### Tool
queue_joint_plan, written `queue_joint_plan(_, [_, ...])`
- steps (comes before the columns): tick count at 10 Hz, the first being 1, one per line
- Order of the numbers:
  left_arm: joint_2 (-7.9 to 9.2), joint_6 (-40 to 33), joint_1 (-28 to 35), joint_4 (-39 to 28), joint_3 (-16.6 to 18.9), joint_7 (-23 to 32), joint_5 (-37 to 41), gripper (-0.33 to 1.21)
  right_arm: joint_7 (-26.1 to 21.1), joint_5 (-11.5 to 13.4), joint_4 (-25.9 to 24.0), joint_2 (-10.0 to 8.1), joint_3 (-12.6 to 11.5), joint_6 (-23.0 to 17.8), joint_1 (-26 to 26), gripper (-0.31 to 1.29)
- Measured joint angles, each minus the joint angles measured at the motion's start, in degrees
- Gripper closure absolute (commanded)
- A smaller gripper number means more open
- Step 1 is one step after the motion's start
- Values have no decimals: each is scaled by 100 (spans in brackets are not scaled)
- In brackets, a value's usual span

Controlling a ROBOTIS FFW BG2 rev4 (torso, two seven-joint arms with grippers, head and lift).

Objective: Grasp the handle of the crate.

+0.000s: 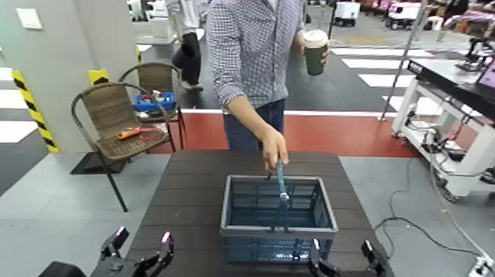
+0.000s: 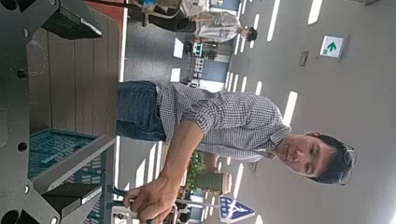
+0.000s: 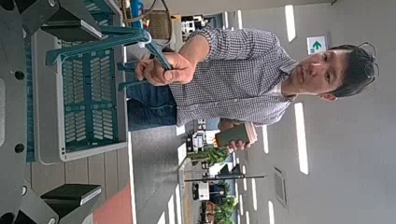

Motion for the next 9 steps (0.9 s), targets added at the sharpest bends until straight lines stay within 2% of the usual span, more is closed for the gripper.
queue_joint_plan(6, [-39, -96, 38, -6, 45, 71, -9, 13, -9, -24, 29, 18, 7, -6, 8, 15])
queue_joint_plan(9, [-1, 245, -67, -65, 41, 35, 106, 13, -9, -74, 57, 20, 18, -6, 7, 15])
